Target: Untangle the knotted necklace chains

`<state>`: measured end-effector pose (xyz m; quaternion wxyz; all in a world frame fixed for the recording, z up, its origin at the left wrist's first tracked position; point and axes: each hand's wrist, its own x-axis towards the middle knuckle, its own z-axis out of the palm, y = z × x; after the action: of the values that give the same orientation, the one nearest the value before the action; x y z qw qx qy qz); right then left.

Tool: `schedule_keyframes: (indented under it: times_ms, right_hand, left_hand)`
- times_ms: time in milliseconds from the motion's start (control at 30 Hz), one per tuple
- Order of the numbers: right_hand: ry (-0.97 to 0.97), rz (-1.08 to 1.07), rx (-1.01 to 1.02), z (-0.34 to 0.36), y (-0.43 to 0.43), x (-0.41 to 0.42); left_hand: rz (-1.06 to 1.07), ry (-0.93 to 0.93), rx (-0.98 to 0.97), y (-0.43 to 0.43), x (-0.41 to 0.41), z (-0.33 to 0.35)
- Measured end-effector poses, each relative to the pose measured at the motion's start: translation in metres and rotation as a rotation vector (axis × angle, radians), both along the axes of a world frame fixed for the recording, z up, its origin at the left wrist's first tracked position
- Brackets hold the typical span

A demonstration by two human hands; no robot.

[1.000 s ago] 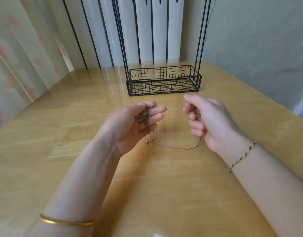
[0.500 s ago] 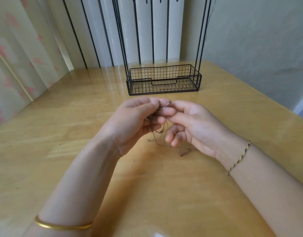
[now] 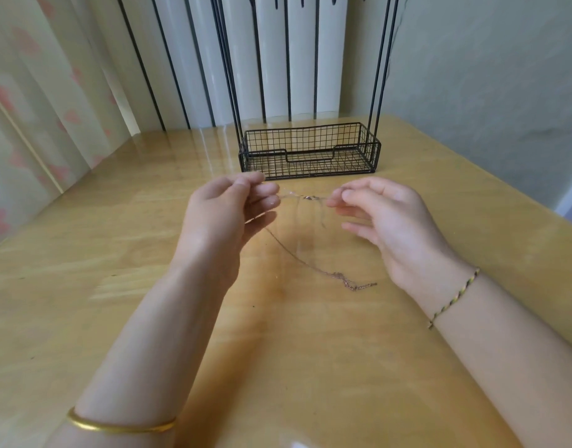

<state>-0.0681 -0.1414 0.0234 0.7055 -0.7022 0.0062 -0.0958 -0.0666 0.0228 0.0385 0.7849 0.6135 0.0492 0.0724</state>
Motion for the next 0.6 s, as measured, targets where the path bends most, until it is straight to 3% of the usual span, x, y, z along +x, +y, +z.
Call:
schedule_keyframes:
  times_ms: [133, 267, 467, 600]
  right_hand:
    - [0.144, 0.133, 0.45, 0.0027, -0.0002, 0.0017]
    - [0.198, 0.188, 0.68, 0.0041, -0.0031, 0.0004]
    - [0.156, 0.239, 0.839, 0.0062, -0.0037, -0.0019]
    - [0.189, 0.256, 0.741, 0.0071, -0.0025, -0.0021]
  left_hand:
    - [-0.061, 0.055, -0.309, 0.0077, 0.0051, -0.002]
    - [-0.09, 0.062, -0.455, 0.0092, 0.006, -0.0015]
    - [-0.087, -0.028, -0.424, 0.0035, 0.005, -0.0005]
    - [-0.007, -0.09, -0.319, 0.0027, 0.0036, -0.0023]
